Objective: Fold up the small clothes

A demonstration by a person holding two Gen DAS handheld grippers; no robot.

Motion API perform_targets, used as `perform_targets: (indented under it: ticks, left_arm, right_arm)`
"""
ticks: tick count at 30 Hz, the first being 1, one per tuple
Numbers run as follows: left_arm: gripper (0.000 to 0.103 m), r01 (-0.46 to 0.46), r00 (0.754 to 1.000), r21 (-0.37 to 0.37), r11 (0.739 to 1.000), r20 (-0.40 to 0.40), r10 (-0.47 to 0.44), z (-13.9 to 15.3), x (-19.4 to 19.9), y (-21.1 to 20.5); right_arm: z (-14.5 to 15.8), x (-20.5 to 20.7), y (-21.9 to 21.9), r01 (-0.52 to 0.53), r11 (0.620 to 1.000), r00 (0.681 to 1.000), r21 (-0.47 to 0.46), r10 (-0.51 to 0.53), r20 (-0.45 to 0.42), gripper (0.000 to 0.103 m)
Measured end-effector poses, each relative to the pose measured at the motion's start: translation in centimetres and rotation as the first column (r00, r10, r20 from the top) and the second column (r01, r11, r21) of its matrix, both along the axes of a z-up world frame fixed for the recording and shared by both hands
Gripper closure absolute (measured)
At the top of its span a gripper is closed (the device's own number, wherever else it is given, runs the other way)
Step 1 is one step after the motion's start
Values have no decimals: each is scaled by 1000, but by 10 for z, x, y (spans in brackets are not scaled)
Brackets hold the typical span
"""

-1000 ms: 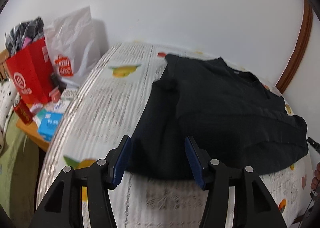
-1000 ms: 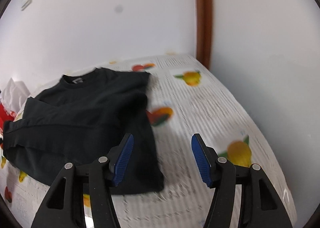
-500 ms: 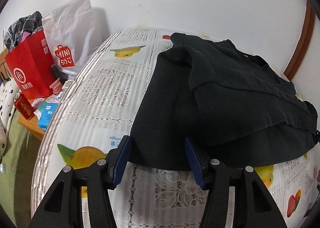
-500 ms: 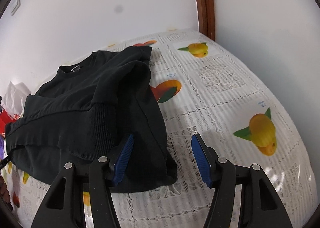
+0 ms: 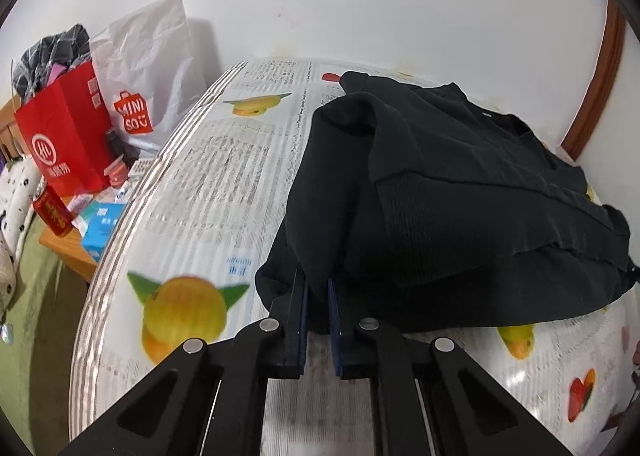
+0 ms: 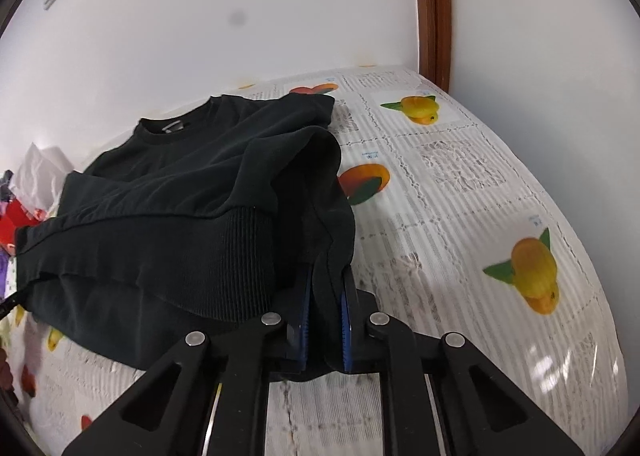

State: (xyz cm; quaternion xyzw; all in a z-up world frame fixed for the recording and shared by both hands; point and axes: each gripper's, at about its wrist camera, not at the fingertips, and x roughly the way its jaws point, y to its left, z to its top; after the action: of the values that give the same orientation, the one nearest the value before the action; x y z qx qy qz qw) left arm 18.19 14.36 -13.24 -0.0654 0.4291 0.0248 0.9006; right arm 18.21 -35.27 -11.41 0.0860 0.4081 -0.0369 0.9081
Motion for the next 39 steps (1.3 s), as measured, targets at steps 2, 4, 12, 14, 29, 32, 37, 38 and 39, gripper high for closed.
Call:
perform_targets:
  ticks: [2, 4, 12, 14, 29, 32, 37, 38, 39]
  left_arm:
    - [94, 3, 1000, -16, 1000, -7, -3, 1, -9, 0]
    - [94, 8, 1000, -17, 1000, -10, -8, 2, -20, -3]
    - [94, 42, 999, -26, 999, -16, -42, 1, -65, -15]
    - [94, 48, 999, -28, 998, -15, -48, -1, -73, -17]
    - [90, 31, 999, 20, 999, 23, -31, 11, -103, -24]
    - [86, 31, 999, -22, 999, 44, -30, 16, -111, -20]
    - [85, 52, 996, -67, 996, 73, -47, 22, -116, -19]
    - [85, 57, 996, -74, 996, 78, -52, 23, -116, -19]
    - [85, 66, 995, -82, 994, 82, -59, 24, -114, -19]
  right_arm:
    - [3, -8, 3, -5, 1000, 1000, -14, 5, 1, 91]
    - [5, -16, 6, -5, 1000, 1000, -22, 5, -2, 91]
    - [8, -53, 11, 15, 1000, 1000, -26, -14, 10, 91]
    - [8, -59, 11, 22, 999, 1000, -36, -22, 5, 91]
    - [50, -90, 28, 78, 985, 995, -156, -68, 70, 84]
    - [59, -94, 43, 57, 988, 996, -146, -45, 79, 83]
    - [60, -88, 70, -15, 994, 997, -105, 23, 67, 82]
    - [58, -86, 76, -30, 993, 998, -110, 37, 58, 82]
    - [56, -83, 83, -45, 992, 998, -120, 51, 48, 82]
